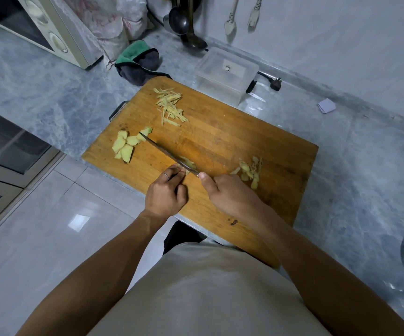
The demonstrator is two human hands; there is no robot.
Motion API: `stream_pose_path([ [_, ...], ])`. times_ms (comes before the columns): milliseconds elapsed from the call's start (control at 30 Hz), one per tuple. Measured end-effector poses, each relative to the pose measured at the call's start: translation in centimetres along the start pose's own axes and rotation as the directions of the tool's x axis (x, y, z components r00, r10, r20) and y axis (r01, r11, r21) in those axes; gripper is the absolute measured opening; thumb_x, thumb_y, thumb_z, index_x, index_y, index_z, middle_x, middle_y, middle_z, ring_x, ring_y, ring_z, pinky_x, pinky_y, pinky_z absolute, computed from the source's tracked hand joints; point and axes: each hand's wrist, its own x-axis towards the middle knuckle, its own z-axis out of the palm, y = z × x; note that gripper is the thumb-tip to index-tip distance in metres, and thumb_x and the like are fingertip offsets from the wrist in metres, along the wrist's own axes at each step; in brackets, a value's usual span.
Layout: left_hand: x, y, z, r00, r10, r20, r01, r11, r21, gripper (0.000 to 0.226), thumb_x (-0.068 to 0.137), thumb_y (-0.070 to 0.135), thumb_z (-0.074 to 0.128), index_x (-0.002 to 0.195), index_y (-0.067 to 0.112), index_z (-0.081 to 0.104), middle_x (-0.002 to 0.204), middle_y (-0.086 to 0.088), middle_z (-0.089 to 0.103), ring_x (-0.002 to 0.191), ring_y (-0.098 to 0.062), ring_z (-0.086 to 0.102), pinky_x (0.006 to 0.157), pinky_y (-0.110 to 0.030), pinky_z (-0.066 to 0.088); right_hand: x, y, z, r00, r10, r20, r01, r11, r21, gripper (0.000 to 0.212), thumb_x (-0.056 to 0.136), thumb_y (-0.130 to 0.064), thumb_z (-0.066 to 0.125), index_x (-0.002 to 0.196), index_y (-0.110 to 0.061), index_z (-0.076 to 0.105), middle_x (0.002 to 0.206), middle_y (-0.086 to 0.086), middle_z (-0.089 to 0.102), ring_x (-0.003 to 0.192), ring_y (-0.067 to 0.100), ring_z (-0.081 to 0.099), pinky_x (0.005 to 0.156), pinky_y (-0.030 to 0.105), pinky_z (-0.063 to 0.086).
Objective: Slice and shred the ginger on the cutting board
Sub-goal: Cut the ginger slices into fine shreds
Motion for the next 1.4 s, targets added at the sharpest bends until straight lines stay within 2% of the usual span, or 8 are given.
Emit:
stream_pose_path([
  [233,-0.1,0.0,-0.1,1.000,0.014,-0.016,-0.014,1.000,0.009,0.041,0.083,0.020,0.045,0.105,0.000,0.075,0.113,-0.016,0.068,0.097,-0.029,0.069,0.064,-0.033,0.056,-0.5,0.0,-0.2,0.999,-0.034,-0.006,0.033,0.999,-0.041,0.070,0.105,-0.059,0.026,0.054,-0.014,0.043,0.055,0.005,0.049,0.052,0.023,0.050,0.054,0.036,0.038],
  [433,-0.1,0.0,0.0,1.000,0.009,-0.025,-0.009,1.000,0.005,0.041,0.083,0.019,0.045,0.105,0.000,0.074,0.113,-0.016,0.068,0.099,-0.028,0.068,0.064,-0.034,0.057,-0.1,-0.1,-0.1,1.000,-0.019,0.009,0.019,0.999,-0.047,0.069,0.106,-0.058,0.025,0.054,-0.015,0.042,0.056,0.005,0.049,0.053,0.021,0.050,0.053,0.032,0.031],
  [567,-0.1,0.2,0.1,1.000,0.000,-0.018,0.000,1.000,0.005,0.041,0.083,0.020,0.045,0.103,0.000,0.075,0.113,-0.017,0.068,0.096,-0.030,0.070,0.062,-0.034,0.056,0.5,-0.5,0.6,1.000,-0.008,-0.013,0.008,1.000,-0.017,0.071,0.105,-0.059,0.027,0.055,-0.011,0.042,0.057,0.009,0.050,0.055,0.032,0.053,0.053,0.038,0.039],
  [633,-0.1,0.1,0.1,1.000,-0.005,-0.013,0.005,1.000,0.009,0.041,0.083,0.020,0.045,0.103,0.000,0.075,0.113,-0.017,0.068,0.095,-0.030,0.070,0.061,-0.034,0.056,0.7,-0.8,0.8,1.000,0.000,-0.020,0.000,1.000,-0.017,0.071,0.104,-0.061,0.028,0.058,-0.010,0.044,0.060,0.010,0.052,0.056,0.031,0.054,0.053,0.039,0.042],
  [767,-0.2,-0.1,0.2,1.000,-0.007,0.005,0.006,1.000,0.004,0.042,0.084,0.020,0.045,0.108,0.000,0.073,0.116,-0.017,0.067,0.106,-0.029,0.067,0.065,-0.037,0.058,0.7,-0.6,0.7,0.999,0.005,-0.036,-0.005,1.000,-0.005,0.073,0.103,-0.063,0.027,0.059,-0.008,0.046,0.064,0.016,0.057,0.063,0.036,0.059,0.059,0.047,0.048],
  [933,-0.1,-0.1,0.1,1.000,-0.007,0.002,0.007,1.000,-0.009,0.042,0.084,0.019,0.044,0.108,-0.001,0.073,0.117,-0.017,0.067,0.110,-0.028,0.066,0.068,-0.040,0.061,0.1,-0.3,0.1,1.000,-0.021,-0.023,0.021,1.000,0.009,0.071,0.105,-0.059,0.028,0.051,-0.014,0.040,0.053,0.005,0.047,0.050,0.023,0.047,0.054,0.035,0.035],
  [1100,-0.1,0.1,0.0,1.000,0.007,-0.005,-0.007,1.000,-0.006,0.042,0.084,0.018,0.045,0.107,-0.002,0.073,0.115,-0.016,0.067,0.108,-0.029,0.067,0.067,-0.038,0.060,-0.5,0.0,-0.2,1.000,-0.024,-0.001,0.024,1.000,0.013,0.069,0.106,-0.056,0.029,0.053,-0.013,0.039,0.050,0.003,0.043,0.046,0.020,0.042,0.051,0.034,0.031],
  [1400,-0.1,0.2,0.0,1.000,-0.014,-0.006,0.014,1.000,0.009,0.042,0.082,0.019,0.044,0.104,-0.001,0.074,0.114,-0.017,0.068,0.097,-0.030,0.069,0.062,-0.034,0.057,-0.1,-0.3,0.3,1.000,-0.011,0.000,0.011,1.000,-0.013,0.069,0.105,-0.057,0.029,0.054,-0.013,0.041,0.054,0.005,0.046,0.050,0.024,0.047,0.052,0.034,0.033],
])
